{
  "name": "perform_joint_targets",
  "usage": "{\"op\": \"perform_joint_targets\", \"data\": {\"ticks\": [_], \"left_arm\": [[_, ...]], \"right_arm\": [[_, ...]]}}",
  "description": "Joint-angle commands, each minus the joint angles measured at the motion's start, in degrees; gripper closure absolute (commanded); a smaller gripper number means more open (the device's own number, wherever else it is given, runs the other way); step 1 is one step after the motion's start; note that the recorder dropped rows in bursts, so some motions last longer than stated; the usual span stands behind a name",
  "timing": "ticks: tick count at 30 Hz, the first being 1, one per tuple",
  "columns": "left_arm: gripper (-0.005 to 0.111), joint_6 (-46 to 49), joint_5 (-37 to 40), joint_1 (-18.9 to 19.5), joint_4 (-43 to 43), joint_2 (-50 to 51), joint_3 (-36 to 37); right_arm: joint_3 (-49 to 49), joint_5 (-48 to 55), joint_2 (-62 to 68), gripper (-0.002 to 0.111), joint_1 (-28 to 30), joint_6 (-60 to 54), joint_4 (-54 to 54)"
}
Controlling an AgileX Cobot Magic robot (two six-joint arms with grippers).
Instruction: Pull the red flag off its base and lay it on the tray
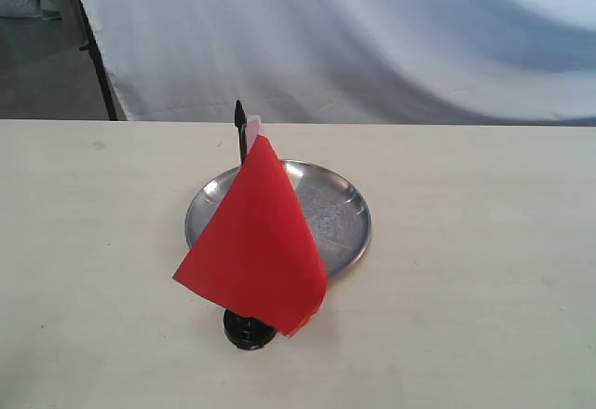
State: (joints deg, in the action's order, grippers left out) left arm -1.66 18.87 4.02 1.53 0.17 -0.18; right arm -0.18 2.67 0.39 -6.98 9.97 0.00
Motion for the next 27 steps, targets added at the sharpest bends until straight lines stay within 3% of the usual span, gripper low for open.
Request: {"op": "perform_joint_targets", "data": {"ticks": [1, 5, 11, 18, 27], "left_arm": [[0.107, -0.07, -0.28, 0.05, 0.25, -0.17, 0.18], [0.107, -0.07, -0.28, 0.05, 0.25, -0.17, 0.18], [0.107, -0.07, -0.28, 0.05, 0.25, -0.17, 0.18], [0.107, -0.07, -0.28, 0.05, 0.25, -0.17, 0.18], [0.107, -0.07, -0.28, 0.05, 0.25, -0.17, 0.18]], "right_arm": [[0.18, -1.03, -0.39, 0.109, -0.13, 10.74, 7.38], [0.18, -4.04, -0.39, 0.109, -0.13, 14.46, 11.83], [-0.01, -9.05, -0.39, 0.109, -1.59, 14.67, 9.17], [-12.35, -2.67, 2.85, 0.109, -17.61, 13.81, 0.00], [-22.85, -1.54, 32.87, 0.109, -39.48, 9.28, 0.00]]}}
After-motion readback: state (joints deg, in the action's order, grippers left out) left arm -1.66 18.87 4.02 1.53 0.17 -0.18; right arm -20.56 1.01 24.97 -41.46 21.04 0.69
